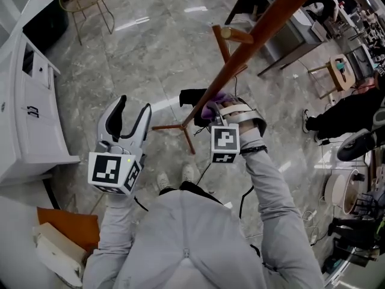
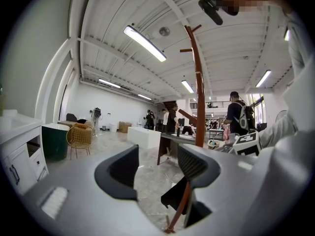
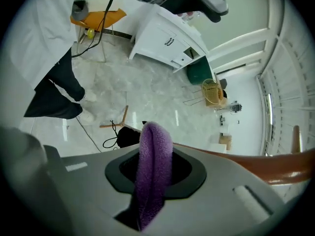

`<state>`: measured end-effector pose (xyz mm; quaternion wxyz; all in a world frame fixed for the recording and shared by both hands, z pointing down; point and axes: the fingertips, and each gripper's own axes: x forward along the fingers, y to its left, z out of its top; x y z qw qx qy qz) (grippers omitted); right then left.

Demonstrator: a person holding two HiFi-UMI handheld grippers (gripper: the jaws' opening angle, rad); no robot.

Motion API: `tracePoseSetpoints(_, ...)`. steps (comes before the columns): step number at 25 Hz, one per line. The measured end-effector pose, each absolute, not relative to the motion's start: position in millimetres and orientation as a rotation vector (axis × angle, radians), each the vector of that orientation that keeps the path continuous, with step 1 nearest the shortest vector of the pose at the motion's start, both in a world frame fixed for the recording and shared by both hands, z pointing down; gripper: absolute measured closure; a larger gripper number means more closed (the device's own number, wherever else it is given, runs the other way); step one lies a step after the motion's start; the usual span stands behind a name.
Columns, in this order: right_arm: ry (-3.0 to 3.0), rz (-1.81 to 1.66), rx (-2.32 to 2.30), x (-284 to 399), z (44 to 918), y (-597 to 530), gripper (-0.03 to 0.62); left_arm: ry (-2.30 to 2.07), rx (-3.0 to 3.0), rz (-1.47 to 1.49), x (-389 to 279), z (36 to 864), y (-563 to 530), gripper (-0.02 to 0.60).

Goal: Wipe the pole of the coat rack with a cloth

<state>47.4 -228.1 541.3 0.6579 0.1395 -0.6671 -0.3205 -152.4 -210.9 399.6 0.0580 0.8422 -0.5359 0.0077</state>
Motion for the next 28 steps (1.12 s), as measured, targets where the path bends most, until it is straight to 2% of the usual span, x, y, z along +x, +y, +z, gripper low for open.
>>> tracePoseSetpoints(28, -1.467, -0.691, 0.372, 96, 503, -160, 0.525, -1.541, 2.65, 0.023, -113, 384, -212, 0.314)
